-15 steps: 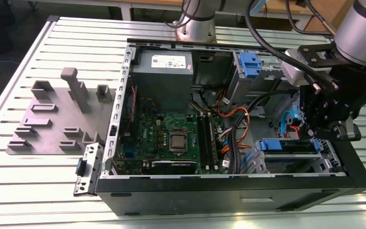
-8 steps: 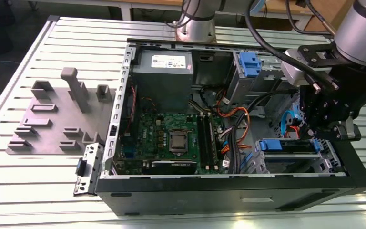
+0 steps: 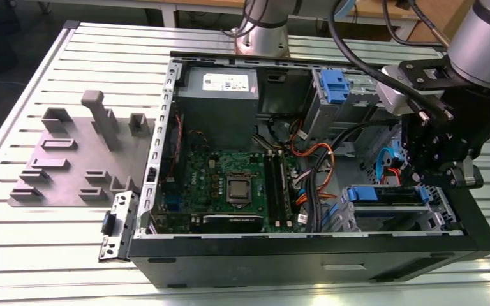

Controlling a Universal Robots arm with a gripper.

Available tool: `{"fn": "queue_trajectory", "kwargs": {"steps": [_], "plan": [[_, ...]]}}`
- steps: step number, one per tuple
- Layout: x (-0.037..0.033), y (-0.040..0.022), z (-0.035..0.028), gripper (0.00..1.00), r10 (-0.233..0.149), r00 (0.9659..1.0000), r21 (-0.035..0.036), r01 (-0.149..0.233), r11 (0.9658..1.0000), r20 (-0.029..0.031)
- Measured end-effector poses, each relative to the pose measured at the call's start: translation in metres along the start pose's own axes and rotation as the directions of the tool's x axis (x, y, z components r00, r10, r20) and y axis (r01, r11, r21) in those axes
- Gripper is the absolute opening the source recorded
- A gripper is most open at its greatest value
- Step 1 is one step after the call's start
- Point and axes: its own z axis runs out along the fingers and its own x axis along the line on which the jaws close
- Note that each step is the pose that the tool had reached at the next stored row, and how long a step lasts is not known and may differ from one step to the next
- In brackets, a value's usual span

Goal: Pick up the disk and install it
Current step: 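Insert the second disk wire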

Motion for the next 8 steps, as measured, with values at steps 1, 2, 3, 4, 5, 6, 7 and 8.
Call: {"fn": "queue_trajectory", "kwargs": {"steps": [1,2,3,4,5,6,7,8], "plan": [[0.0000,0.0000,0.0000,0.11,0.000,1.0000,0.0000,0.000,1.0000,0.0000],[0.0000,0.0000,0.0000,0.11,0.000,1.0000,0.0000,0.000,1.0000,0.0001],[0.0000,0.0000,0.0000,0.11,0.000,1.0000,0.0000,0.000,1.0000,0.0001],[0.0000,0.0006,0.0000,0.11,0.000,1.0000,0.0000,0.000,1.0000,0.0002],[0.0000,0.0018,-0.0002,0.11,0.000,1.0000,0.0000,0.000,1.0000,0.0002],[0.0000,0.0035,-0.0004,0.11,0.000,1.0000,-0.0001,0.000,1.0000,0.0001],[0.0000,0.0054,-0.0006,0.11,0.000,1.0000,0.0000,0.000,1.0000,0.0001],[0.0000,0.0074,-0.0009,0.11,0.000,1.0000,-0.0001,0.000,1.0000,0.0001]]}}
